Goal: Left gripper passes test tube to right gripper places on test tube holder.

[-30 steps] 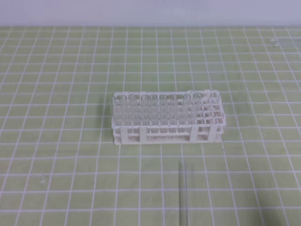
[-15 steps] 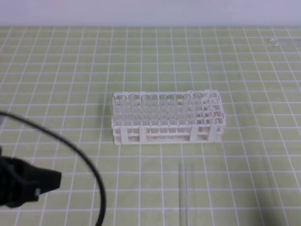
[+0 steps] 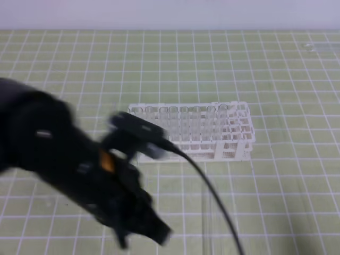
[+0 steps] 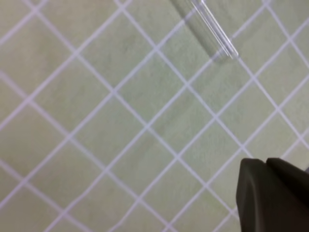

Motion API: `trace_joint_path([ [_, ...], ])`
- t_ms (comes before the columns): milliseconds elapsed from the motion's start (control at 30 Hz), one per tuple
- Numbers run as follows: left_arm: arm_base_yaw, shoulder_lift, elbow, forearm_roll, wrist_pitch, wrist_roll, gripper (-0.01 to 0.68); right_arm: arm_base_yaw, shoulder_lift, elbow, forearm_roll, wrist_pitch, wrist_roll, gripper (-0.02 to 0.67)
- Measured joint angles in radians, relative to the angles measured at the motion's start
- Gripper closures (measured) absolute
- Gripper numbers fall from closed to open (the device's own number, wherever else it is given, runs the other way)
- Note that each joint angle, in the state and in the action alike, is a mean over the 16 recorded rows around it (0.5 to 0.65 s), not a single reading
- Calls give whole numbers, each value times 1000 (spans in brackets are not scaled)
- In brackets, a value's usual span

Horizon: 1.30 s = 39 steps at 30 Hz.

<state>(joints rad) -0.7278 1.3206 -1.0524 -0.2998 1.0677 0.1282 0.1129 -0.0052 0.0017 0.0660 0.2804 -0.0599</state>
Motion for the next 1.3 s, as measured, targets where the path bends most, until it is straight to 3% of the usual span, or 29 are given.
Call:
trace_joint_path([
  [133,-113,137,-76,46,12,-72,674,0,0,0,0,0,0,666],
  [233,-158,231,-133,50,29,-98,674,0,0,0,0,0,0,666],
  [767,-216,473,-335,55,128,-117,654,0,0,0,0,0,0,666],
  [933,-229,495,-341,96,119,-204,564,0,0,0,0,0,1,666],
  [1300,-237,551,-340,129,10,-509,282,0,0,0,0,0,2,666],
])
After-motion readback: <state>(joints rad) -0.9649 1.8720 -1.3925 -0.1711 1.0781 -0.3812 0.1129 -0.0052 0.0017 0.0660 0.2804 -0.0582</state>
